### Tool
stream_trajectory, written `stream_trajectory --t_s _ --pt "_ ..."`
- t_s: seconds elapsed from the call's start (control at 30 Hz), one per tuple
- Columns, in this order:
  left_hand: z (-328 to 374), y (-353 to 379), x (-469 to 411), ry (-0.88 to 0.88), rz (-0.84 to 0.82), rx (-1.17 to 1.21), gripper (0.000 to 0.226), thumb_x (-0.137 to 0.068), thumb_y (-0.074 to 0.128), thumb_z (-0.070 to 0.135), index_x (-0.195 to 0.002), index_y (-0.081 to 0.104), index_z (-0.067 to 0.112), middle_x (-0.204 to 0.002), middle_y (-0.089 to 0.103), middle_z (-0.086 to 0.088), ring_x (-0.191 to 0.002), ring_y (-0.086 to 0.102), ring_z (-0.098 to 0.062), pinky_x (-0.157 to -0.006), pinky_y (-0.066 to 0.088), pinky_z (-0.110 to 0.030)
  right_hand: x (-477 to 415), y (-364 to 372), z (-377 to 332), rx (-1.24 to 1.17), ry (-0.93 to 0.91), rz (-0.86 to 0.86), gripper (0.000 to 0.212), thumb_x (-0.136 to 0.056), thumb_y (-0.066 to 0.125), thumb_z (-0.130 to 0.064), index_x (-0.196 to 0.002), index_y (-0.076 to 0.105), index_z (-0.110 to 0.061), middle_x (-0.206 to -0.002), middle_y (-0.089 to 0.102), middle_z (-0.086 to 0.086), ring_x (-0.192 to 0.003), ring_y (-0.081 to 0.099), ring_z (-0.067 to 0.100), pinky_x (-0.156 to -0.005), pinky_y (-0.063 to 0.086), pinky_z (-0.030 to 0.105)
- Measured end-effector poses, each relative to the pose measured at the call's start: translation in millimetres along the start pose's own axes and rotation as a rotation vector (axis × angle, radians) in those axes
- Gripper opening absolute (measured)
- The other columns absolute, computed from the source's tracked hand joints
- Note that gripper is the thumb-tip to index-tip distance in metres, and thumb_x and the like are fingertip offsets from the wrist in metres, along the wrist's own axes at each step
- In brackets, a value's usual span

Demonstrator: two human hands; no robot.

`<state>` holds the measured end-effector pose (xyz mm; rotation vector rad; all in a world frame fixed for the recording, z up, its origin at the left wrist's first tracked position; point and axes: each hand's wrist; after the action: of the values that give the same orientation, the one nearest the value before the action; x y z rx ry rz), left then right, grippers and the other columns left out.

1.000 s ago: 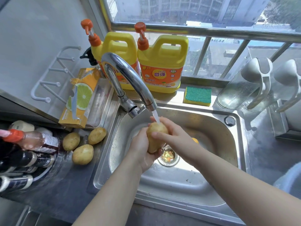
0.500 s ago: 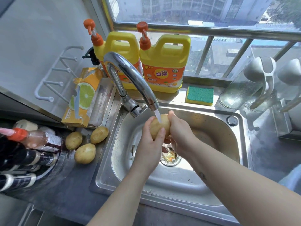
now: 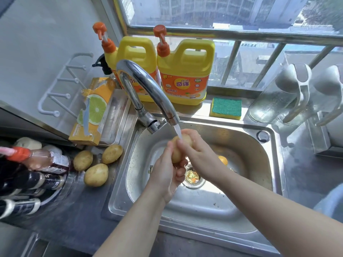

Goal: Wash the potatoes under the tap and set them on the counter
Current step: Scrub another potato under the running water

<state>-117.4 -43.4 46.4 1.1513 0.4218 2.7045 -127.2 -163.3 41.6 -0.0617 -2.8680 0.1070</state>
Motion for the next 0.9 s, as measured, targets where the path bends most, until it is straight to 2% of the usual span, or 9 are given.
stream_trajectory --t_s 0.1,0.17,0.27,0.43,0.5,0.6,0.7,0.8,0.9 --pt "-2.2 0.3 1.8 0.039 -0.022 -0.009 0.040 -0.104 0.039 0.048 -0.107 0.059 0.014 -0.061 0.047 0.000 -0.044 0.035 -0.007 -0.044 0.025 -0.018 -7.9 8.6 0.7 -0.120 0.136 0.146 0.027 -0.107 0.040 -0.028 -0.120 0.060 -0.013 -0.110 0.063 0.013 -0.079 0.060 0.006 -0.065 0.051 0.020" --pt "-3.9 -1.0 3.9 0.083 -0.037 -0.059 0.039 -0.104 0.039 0.046 -0.114 0.059 0.013 -0.063 0.048 -0.001 -0.046 0.035 -0.008 -0.045 0.027 -0.017 -14.2 10.1 -1.7 -0.306 0.237 0.231 0.028 -0.104 0.042 -0.018 -0.115 0.067 -0.013 -0.106 0.068 0.016 -0.090 0.062 0.019 -0.074 0.051 0.034" --pt "-6.8 -5.2 4.7 0.167 -0.049 -0.139 0.038 -0.105 0.039 0.044 -0.123 0.057 0.015 -0.070 0.049 -0.003 -0.050 0.039 -0.008 -0.048 0.033 -0.018 -19.1 7.9 -2.7 -0.552 0.340 0.242 0.029 -0.098 0.049 -0.012 -0.120 0.068 -0.009 -0.105 0.071 0.020 -0.090 0.064 0.024 -0.076 0.051 0.038" --pt "-6.6 -13.8 1.0 0.265 -0.093 -0.228 0.035 -0.103 0.043 0.049 -0.115 0.061 0.022 -0.078 0.048 -0.007 -0.056 0.042 -0.010 -0.052 0.034 -0.022 -11.4 13.1 2.2 -0.445 0.243 0.148 0.063 -0.080 0.071 -0.046 -0.130 0.058 -0.010 -0.108 0.065 0.016 -0.094 0.061 0.027 -0.071 0.049 0.039" --pt "-10.6 -16.9 -0.8 0.318 -0.103 -0.289 0.040 -0.092 0.047 0.059 -0.111 0.063 0.028 -0.078 0.051 -0.004 -0.060 0.045 -0.011 -0.055 0.036 -0.026 -10.2 14.0 2.9 -0.458 0.237 0.166 0.053 -0.077 0.074 -0.042 -0.123 0.062 -0.018 -0.105 0.068 0.016 -0.089 0.064 0.027 -0.069 0.050 0.039" --pt "-17.5 -21.4 -0.7 0.369 -0.122 -0.355 0.049 -0.085 0.047 0.067 -0.118 0.060 0.033 -0.076 0.055 0.003 -0.061 0.047 -0.011 -0.057 0.039 -0.026 -15.6 15.9 0.6 -0.504 0.247 0.307 0.020 -0.093 0.061 -0.017 -0.109 0.072 -0.014 -0.093 0.072 0.010 -0.084 0.065 0.023 -0.070 0.051 0.037" --pt "-20.1 -24.2 0.0 0.360 -0.134 -0.371 0.048 -0.092 0.042 0.059 -0.129 0.055 0.031 -0.075 0.054 0.005 -0.061 0.045 -0.010 -0.058 0.039 -0.024 -21.5 15.4 -1.9 -0.599 0.339 0.309 0.025 -0.090 0.064 -0.004 -0.113 0.073 -0.006 -0.083 0.072 0.007 -0.080 0.064 0.024 -0.069 0.051 0.037" --pt "-20.7 -25.5 -0.8 0.349 -0.136 -0.314 0.047 -0.093 0.040 0.055 -0.129 0.054 0.027 -0.077 0.052 -0.001 -0.061 0.044 -0.012 -0.059 0.037 -0.028 -19.7 8.6 -5.6 -0.846 0.399 0.211 0.032 -0.095 0.056 0.000 -0.127 0.061 0.002 -0.090 0.074 0.012 -0.084 0.068 0.024 -0.083 0.055 0.040" --pt "-12.4 -21.2 -1.6 0.271 -0.095 -0.218 0.049 -0.100 0.037 0.052 -0.124 0.051 0.012 -0.072 0.050 -0.005 -0.054 0.040 -0.012 -0.056 0.030 -0.027 -11.1 -3.4 -7.0 -0.741 0.295 0.135 0.031 -0.104 0.042 -0.003 -0.131 0.058 -0.002 -0.103 0.076 0.012 -0.094 0.069 0.020 -0.094 0.054 0.036"
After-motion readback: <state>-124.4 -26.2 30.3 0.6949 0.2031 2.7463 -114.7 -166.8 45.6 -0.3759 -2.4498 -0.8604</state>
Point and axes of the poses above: each hand's wrist, its own x-axis away from the middle knuckle, its own y-axis out of the palm, z = x × y
